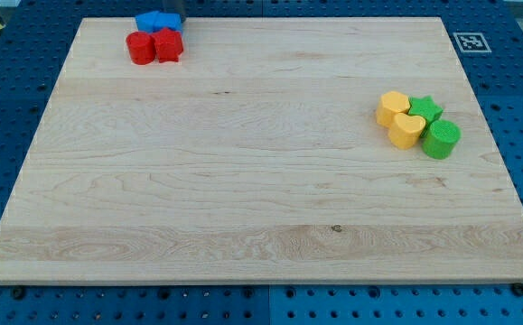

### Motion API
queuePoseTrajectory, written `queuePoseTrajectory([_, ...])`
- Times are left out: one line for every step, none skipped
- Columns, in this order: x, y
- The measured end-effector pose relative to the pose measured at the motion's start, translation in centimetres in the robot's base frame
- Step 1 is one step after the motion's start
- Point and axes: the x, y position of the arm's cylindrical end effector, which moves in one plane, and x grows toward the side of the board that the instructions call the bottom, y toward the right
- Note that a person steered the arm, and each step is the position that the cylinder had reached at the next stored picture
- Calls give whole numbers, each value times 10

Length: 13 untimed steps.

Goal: Push the green star into the yellow hexagon towards the center

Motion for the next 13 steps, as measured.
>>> queuePoseTrajectory([1, 2])
queuePoseTrajectory([0, 15])
queuePoseTrajectory([1, 33])
queuePoseTrajectory([1, 45])
queuePoseTrajectory([4, 117])
queuePoseTrajectory([35, 186])
queuePoseTrajectory([88, 221])
queuePoseTrajectory([125, 226])
queuePoseTrajectory([134, 225])
queuePoseTrajectory([150, 237])
queuePoseTrajectory([152, 278])
queuePoseTrajectory([152, 339])
queuePoseTrajectory([167, 406])
